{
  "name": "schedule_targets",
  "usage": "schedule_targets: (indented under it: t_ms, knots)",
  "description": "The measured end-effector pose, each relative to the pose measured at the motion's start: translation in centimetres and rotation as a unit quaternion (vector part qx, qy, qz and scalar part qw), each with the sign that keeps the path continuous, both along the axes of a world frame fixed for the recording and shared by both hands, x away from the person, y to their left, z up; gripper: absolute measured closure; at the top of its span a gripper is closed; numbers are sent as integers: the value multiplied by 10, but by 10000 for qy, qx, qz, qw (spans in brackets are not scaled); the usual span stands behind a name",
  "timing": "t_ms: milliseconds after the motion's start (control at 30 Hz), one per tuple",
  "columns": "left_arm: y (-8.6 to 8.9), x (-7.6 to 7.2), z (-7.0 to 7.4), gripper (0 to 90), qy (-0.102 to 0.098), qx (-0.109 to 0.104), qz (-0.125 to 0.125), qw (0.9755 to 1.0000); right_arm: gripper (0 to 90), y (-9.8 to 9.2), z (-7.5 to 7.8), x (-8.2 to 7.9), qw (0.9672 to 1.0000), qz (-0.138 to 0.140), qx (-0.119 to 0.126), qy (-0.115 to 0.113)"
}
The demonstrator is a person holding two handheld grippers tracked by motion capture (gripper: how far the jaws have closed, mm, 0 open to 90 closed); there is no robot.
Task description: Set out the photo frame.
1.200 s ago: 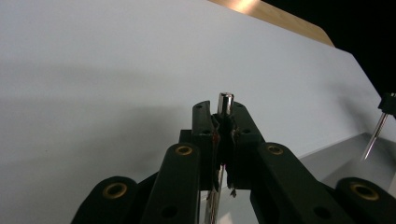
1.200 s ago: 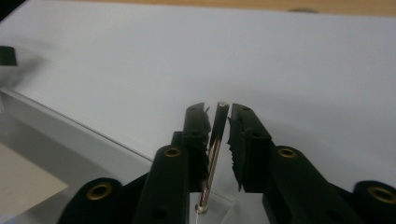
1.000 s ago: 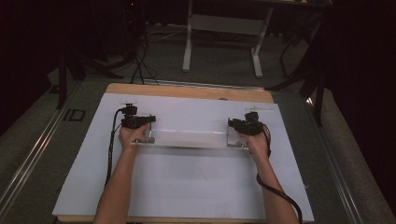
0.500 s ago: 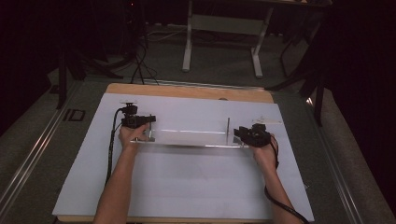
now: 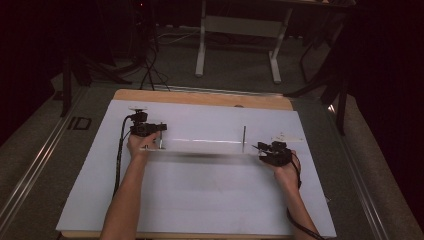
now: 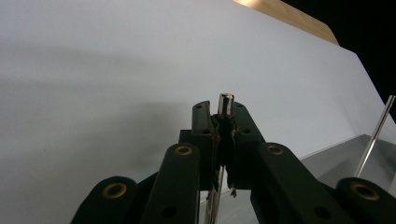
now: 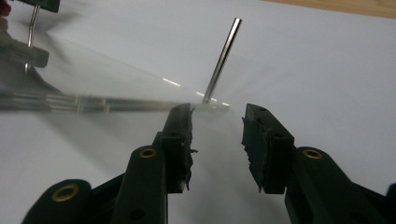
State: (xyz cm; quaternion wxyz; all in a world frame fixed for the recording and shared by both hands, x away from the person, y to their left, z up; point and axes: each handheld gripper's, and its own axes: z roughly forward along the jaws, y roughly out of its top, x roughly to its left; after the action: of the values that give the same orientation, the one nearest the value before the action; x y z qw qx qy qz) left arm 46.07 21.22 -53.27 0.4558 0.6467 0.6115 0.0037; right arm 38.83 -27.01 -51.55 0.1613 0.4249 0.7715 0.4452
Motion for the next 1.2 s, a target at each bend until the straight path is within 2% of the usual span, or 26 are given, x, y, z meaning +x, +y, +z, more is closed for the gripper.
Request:
schedule_targets:
  t_ms: [167,300,333,367,433,567,1000,1200]
  knots:
    - [0,0,0,838,7,-6,3,10000,575,3,1,-7,9990,404,-30,-207]
    - [0,1,0,838,15,-17,7,10000,533,12,8,-9,9968,678,-48,-427]
    - [0,1,0,838,17,-30,14,10000,517,15,10,-9,9962,688,-138,-515]
    - [0,1,0,837,17,-30,14,10000,517,15,10,-9,9962,688,-138,-515]
    - [0,1,0,837,25,-39,8,10000,474,20,12,-10,9943,803,-202,-673]
    - [1,1,-1,837,42,-59,9,10000,459,24,14,-11,9925,902,-205,-801]
    - [1,2,-1,835,75,-110,9,9999,455,26,13,-9,9884,1183,51,-956]
    - [2,2,-2,834,64,-138,11,9999,445,26,11,-8,9875,1190,128,-1029]
